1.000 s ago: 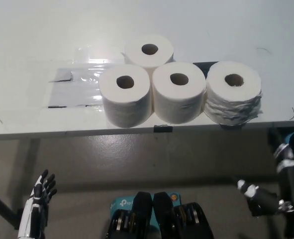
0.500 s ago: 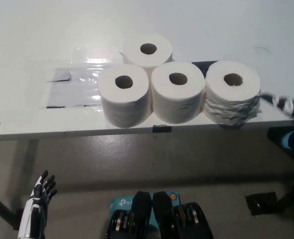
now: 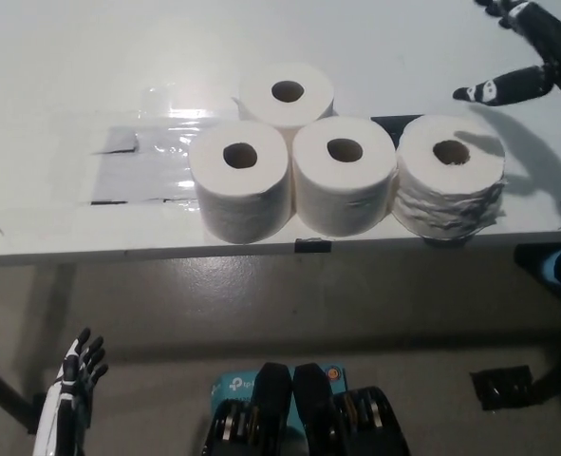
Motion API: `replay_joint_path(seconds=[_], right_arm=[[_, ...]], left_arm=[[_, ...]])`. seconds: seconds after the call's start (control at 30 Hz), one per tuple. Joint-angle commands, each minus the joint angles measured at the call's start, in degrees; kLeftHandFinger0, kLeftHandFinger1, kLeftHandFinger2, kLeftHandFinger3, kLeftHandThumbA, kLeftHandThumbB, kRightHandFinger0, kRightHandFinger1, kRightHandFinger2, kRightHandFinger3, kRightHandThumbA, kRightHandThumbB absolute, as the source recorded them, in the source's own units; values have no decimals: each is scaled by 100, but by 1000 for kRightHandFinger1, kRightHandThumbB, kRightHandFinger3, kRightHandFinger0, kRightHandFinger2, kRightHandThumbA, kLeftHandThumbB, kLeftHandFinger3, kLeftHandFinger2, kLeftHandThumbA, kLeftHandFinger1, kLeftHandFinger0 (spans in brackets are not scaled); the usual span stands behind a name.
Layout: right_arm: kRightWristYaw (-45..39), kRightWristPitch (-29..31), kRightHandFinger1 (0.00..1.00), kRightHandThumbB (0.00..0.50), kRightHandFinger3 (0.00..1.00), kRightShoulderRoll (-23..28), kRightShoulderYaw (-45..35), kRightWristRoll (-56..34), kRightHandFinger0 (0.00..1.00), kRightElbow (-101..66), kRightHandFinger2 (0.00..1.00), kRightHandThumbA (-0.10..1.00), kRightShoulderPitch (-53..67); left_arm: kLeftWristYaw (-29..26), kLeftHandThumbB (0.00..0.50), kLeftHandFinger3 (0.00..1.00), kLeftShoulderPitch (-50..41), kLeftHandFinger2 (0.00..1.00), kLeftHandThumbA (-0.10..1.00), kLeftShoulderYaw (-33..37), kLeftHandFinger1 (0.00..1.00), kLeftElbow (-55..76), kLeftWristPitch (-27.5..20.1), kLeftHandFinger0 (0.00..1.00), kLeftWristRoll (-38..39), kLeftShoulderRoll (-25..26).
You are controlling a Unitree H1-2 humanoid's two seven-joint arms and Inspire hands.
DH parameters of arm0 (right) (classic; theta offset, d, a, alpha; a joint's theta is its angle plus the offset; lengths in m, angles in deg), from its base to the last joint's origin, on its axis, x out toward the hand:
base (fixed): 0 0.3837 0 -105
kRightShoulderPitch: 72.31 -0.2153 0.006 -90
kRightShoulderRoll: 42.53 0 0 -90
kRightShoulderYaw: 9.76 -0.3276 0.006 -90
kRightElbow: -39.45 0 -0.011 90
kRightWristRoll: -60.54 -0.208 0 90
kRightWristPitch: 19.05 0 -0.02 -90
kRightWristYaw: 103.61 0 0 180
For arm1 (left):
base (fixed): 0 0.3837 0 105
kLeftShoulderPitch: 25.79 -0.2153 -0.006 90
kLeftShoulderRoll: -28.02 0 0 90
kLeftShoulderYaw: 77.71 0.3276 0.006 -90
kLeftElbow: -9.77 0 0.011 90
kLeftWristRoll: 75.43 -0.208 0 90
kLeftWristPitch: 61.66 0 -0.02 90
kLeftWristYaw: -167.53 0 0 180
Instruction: A few rolls of toilet paper are kept infront of the robot and the robot uses its right hand to lift one of the rolls and and places it on top of the other rolls to stack it.
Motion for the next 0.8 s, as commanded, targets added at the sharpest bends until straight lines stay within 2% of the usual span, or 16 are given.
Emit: replay_joint_path(seconds=[0.0, 0.17, 0.23, 0.37, 0.6, 0.63, 0.77], right_arm=[[-867, -144, 1000, 350, 1000, 143, 415, 392, 1000, 945, 1000, 900, -1058], [-1162, 54, 1000, 377, 1000, 56, 694, 427, 1000, 1630, 1000, 878, -1398], [-1232, 36, 1000, 389, 1000, 53, 773, 470, 1000, 1642, 1000, 873, -1435], [-1434, -79, 1000, 390, 1000, 22, 785, 439, 1000, 1666, 1000, 816, -1482], [-1662, -198, 1000, 385, 1000, -3, 738, 484, 1000, 1649, 1000, 818, -1528], [-1664, -199, 1000, 384, 1000, -17, 728, 487, 1000, 1662, 1000, 814, -1533], [-1754, -162, 1000, 393, 1000, -127, 657, 407, 1000, 1830, 1000, 801, -1534]], left_arm=[[128, 172, 1000, -97, 1000, 1000, 26, 1000, 124, -388, 1000, 17, 135], [197, 200, 1000, -107, 1000, 1000, 21, 1000, 106, -394, 1000, 147, 142], [168, 196, 1000, -103, 1000, 1000, 16, 1000, 84, -422, 1000, 85, 151], [165, 203, 1000, -104, 1000, 1000, 7, 1000, 72, -417, 1000, 54, 162], [164, 203, 1000, -95, 1000, 1000, -9, 1000, 88, -390, 1000, 62, 142], [133, 216, 1000, -89, 1000, 1000, -5, 1000, 89, -370, 1000, 6, 138], [148, 194, 1000, -104, 1000, 1000, -5, 1000, 74, -413, 1000, 38, 124]])
